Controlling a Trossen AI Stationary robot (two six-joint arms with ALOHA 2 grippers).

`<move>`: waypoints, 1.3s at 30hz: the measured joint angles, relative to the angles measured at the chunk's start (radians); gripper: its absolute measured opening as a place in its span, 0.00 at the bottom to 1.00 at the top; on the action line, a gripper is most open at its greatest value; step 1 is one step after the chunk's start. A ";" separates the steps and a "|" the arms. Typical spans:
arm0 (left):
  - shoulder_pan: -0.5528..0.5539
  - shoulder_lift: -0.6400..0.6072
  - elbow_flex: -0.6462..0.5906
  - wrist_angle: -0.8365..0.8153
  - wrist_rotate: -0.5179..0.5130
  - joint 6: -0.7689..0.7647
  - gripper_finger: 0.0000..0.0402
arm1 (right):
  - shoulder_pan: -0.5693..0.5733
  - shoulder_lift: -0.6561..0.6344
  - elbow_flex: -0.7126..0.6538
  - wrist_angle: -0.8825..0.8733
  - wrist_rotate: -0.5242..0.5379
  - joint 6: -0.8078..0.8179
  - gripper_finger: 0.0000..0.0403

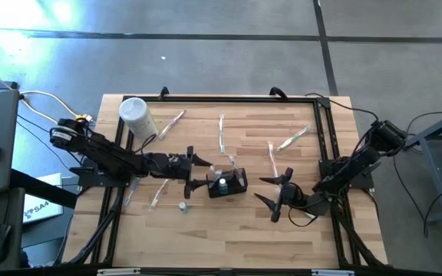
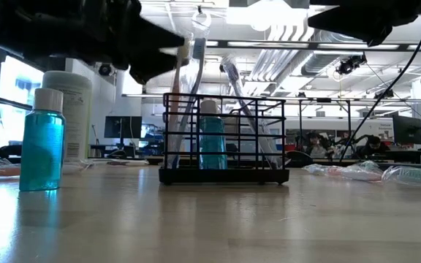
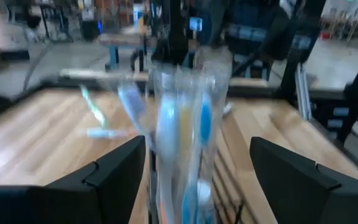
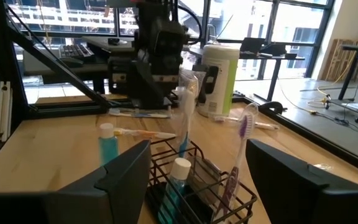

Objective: Pick & Place toothbrushing station
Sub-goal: Put the bottom green toothbrush into the black wire organizer

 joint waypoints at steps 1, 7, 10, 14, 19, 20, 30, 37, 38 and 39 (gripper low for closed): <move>0.000 -0.001 0.001 0.004 0.000 0.001 0.72 | 0.003 0.000 0.000 0.000 0.000 0.000 0.63; 0.000 -0.046 0.000 -0.020 0.000 0.012 0.72 | 0.007 0.000 0.000 0.000 -0.010 -0.002 0.63; 0.000 -0.078 0.000 -0.016 0.000 0.052 0.72 | 0.007 0.000 0.000 0.001 -0.021 -0.012 0.63; 0.000 -0.133 0.000 -0.070 0.001 0.057 0.72 | 0.007 -0.001 0.000 0.000 -0.022 -0.028 0.63; 0.000 -0.197 -0.001 -0.150 0.001 0.057 0.72 | 0.007 -0.038 0.000 -0.023 -0.002 -0.083 0.63; 0.000 -0.207 0.000 -0.160 0.001 0.057 0.72 | 0.009 -0.053 0.000 -0.048 0.012 -0.094 0.63; 0.000 -0.226 -0.001 -0.179 0.001 0.076 0.72 | 0.009 -0.259 0.000 -0.377 0.145 -0.027 0.63; 0.000 -0.238 -0.001 -0.177 0.001 0.273 0.72 | -0.036 -0.411 0.000 -0.677 0.019 0.225 0.63; 0.000 -0.241 -0.001 -0.177 -0.002 0.281 0.72 | -0.058 -0.436 0.000 -0.733 -0.044 0.280 0.63; 0.000 -0.245 -0.001 -0.178 -0.012 0.284 0.72 | -0.085 -0.457 0.000 -0.786 -0.120 0.346 0.63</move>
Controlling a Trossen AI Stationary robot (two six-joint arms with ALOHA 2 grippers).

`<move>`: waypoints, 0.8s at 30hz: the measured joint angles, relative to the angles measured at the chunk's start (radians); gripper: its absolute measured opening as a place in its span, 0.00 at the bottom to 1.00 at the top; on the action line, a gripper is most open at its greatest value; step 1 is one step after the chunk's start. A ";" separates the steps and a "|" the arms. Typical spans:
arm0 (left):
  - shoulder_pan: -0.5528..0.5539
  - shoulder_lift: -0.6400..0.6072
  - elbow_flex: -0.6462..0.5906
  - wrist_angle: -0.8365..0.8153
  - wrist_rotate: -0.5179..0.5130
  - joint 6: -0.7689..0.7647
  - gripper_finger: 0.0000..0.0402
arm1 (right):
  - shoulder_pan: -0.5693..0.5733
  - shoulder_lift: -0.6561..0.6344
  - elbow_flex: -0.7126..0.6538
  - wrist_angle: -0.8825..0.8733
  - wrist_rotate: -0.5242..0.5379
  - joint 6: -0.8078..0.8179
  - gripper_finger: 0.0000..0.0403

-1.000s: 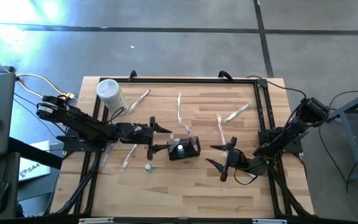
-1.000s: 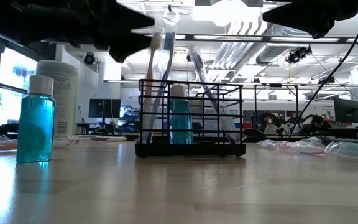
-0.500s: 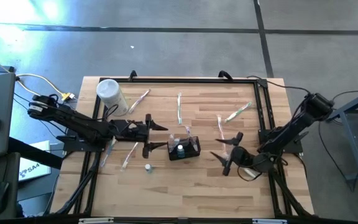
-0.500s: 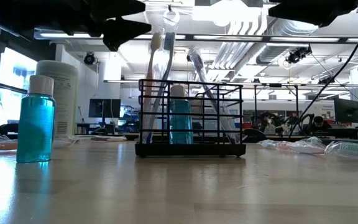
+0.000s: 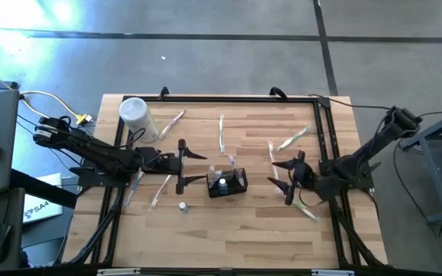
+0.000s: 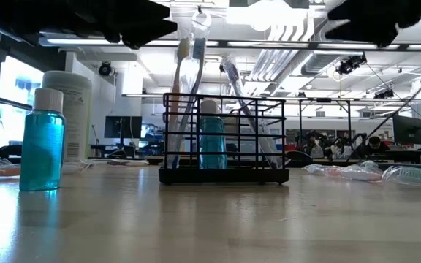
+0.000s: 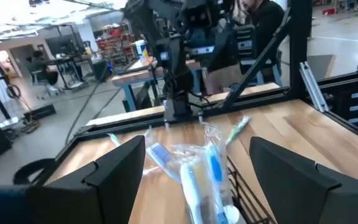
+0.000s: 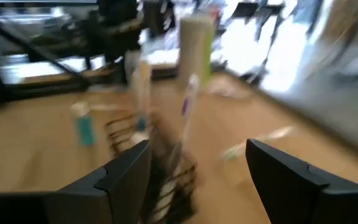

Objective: Pick & Place toothbrushing station
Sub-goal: Put the bottom green toothbrush into the black wire organizer

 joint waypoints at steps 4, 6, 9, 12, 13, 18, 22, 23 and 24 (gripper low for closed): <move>0.000 -0.041 0.000 -0.043 -0.022 0.002 0.72 | -0.114 -0.050 0.000 -0.241 -0.336 0.212 0.63; 0.000 -0.070 0.000 -0.096 -0.022 0.002 0.72 | -0.157 -0.049 0.000 -0.331 -0.458 0.255 0.63; 0.000 -0.129 0.000 -0.183 -0.025 0.002 0.72 | -0.196 -0.048 0.000 -0.430 -0.639 0.270 0.63; 0.000 -0.189 0.000 -0.270 -0.027 0.002 0.72 | -0.213 -0.048 0.000 -0.484 -0.834 0.370 0.63; 0.000 -0.208 0.000 -0.287 -0.027 0.002 0.72 | -0.217 -0.052 0.000 -0.493 -0.890 0.411 0.63; 0.000 -0.278 0.000 -0.327 -0.034 0.004 0.72 | -0.248 -0.073 0.000 -0.515 -1.073 0.472 0.63; 0.000 -0.295 0.000 -0.330 -0.034 0.013 0.72 | -0.267 -0.084 0.002 -0.561 -1.097 0.494 0.63; 0.000 -0.295 0.000 -0.333 -0.034 0.010 0.72 | -0.274 -0.082 0.002 -0.609 -1.098 0.506 0.63; 0.000 -0.295 0.000 -0.337 -0.034 0.008 0.72 | -0.280 -0.079 0.001 -0.662 -1.098 0.519 0.63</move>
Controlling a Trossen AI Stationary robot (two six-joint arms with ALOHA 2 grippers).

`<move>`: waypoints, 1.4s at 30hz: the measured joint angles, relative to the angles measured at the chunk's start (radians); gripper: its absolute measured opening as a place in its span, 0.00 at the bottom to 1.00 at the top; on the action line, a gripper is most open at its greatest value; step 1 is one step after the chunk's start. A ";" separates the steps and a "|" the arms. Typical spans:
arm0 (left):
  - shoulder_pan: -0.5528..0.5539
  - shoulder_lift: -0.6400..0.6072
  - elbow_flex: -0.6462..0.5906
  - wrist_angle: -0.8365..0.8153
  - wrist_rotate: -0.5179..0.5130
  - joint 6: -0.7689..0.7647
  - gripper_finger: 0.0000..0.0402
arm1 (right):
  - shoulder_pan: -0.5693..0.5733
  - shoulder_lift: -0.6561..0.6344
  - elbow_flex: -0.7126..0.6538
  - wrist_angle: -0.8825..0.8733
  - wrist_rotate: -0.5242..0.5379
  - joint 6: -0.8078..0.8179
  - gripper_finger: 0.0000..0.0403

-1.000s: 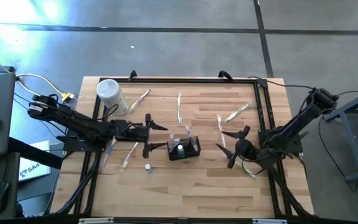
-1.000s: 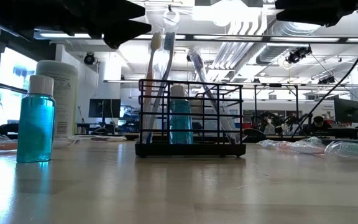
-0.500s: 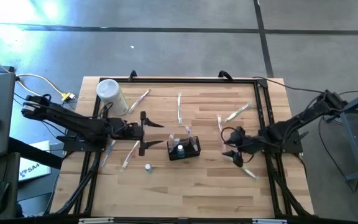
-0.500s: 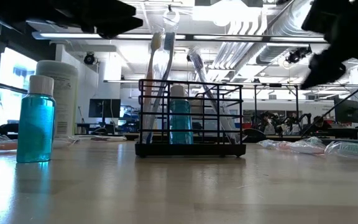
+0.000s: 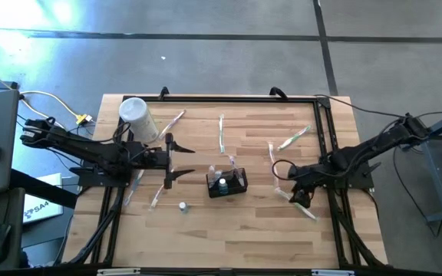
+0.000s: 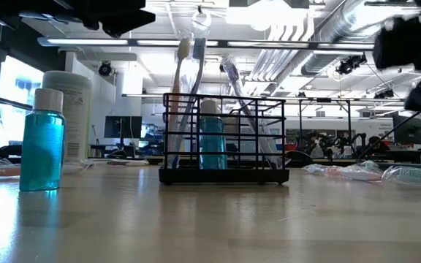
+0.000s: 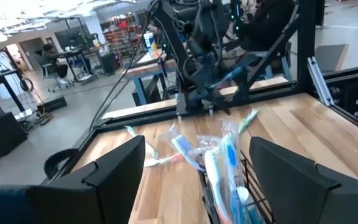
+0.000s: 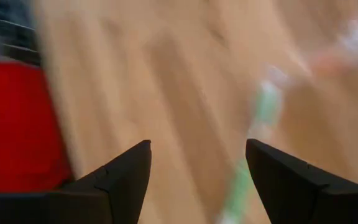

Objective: Pick & Place toothbrushing station
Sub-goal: Put the bottom green toothbrush into the black wire organizer

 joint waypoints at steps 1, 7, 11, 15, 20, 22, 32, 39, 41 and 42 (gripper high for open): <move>0.000 0.000 0.000 -0.005 0.000 -0.003 0.72 | -0.006 0.006 0.000 -0.045 0.002 0.004 0.63; 0.000 0.000 0.000 -0.059 0.000 -0.003 0.72 | -0.013 0.081 0.000 -0.081 0.017 -0.042 0.63; 0.000 0.000 0.000 -0.066 0.000 -0.020 0.72 | 0.044 0.160 0.000 -0.011 0.113 -0.157 0.62; 0.000 0.001 0.000 -0.096 0.007 -0.081 0.72 | 0.057 0.261 0.000 -0.018 0.167 -0.152 0.59; 0.000 0.001 0.000 -0.160 0.034 -0.165 0.72 | 0.058 0.377 0.004 0.055 0.118 -0.135 0.55; 0.000 0.003 0.000 -0.172 0.038 -0.172 0.72 | 0.057 0.405 0.002 0.079 0.105 -0.151 0.54; 0.000 0.005 0.000 -0.181 0.038 -0.173 0.72 | 0.063 0.417 0.003 0.100 0.135 -0.094 0.49; 0.000 0.005 0.000 -0.223 0.038 -0.192 0.72 | 0.087 0.450 0.004 0.105 0.187 -0.088 0.43; 0.000 0.005 0.000 -0.237 0.038 -0.210 0.72 | 0.093 0.459 0.006 0.104 0.201 -0.078 0.40; 0.000 0.005 0.000 -0.244 0.038 -0.219 0.72 | 0.093 0.460 0.006 0.104 0.207 -0.077 0.37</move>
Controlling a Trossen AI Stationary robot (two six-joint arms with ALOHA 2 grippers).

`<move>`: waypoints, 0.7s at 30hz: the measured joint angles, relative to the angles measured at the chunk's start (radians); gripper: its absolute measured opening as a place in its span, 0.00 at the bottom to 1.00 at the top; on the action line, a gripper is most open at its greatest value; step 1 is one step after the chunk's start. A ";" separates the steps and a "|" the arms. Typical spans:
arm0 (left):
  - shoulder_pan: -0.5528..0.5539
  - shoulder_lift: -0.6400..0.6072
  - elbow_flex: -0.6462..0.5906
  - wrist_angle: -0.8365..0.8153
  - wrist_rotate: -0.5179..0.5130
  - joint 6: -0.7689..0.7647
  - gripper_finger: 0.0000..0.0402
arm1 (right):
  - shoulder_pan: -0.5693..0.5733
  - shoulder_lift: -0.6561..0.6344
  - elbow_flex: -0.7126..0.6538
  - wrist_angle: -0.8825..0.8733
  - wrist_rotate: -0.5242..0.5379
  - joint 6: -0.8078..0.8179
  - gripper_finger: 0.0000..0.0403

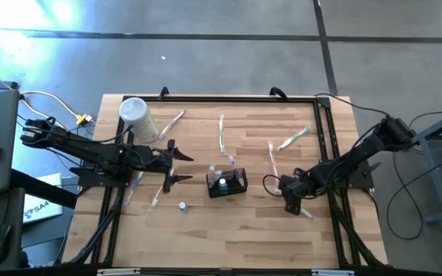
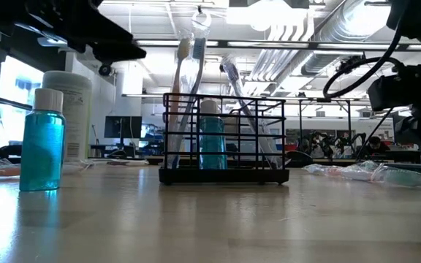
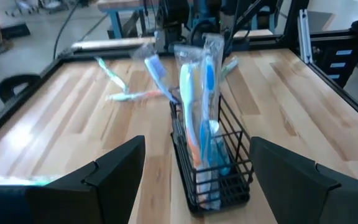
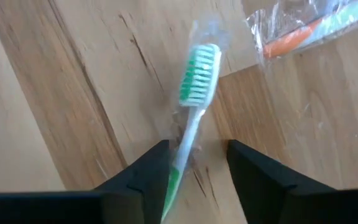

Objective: Pick & Place toothbrushing station
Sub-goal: Put the bottom green toothbrush into the black wire organizer

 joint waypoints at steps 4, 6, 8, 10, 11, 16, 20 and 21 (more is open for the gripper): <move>0.000 0.000 0.000 -0.010 0.000 -0.006 0.72 | -0.001 0.001 -0.002 -0.007 0.023 -0.003 0.25; 0.000 0.000 0.000 -0.021 0.009 -0.016 0.72 | 0.000 0.001 -0.003 -0.008 0.035 -0.005 0.17; 0.000 0.000 0.000 -0.023 0.044 -0.048 0.72 | -0.001 0.000 -0.004 -0.009 0.040 -0.021 0.09; 0.000 0.000 0.000 -0.030 0.064 -0.054 0.72 | -0.001 0.000 -0.004 -0.008 0.046 -0.029 0.04; 0.000 0.000 0.000 -0.038 0.069 -0.055 0.72 | -0.001 0.000 -0.004 -0.007 0.048 -0.022 0.03; 0.000 0.000 0.000 -0.045 0.072 -0.055 0.72 | -0.002 0.002 0.027 -0.031 0.050 0.028 0.02; 0.000 0.000 0.000 -0.045 0.072 -0.055 0.72 | 0.026 0.008 0.137 -0.127 0.074 0.020 0.02; 0.000 0.000 0.000 -0.045 0.072 -0.055 0.72 | 0.037 0.004 0.175 -0.157 0.087 0.017 0.02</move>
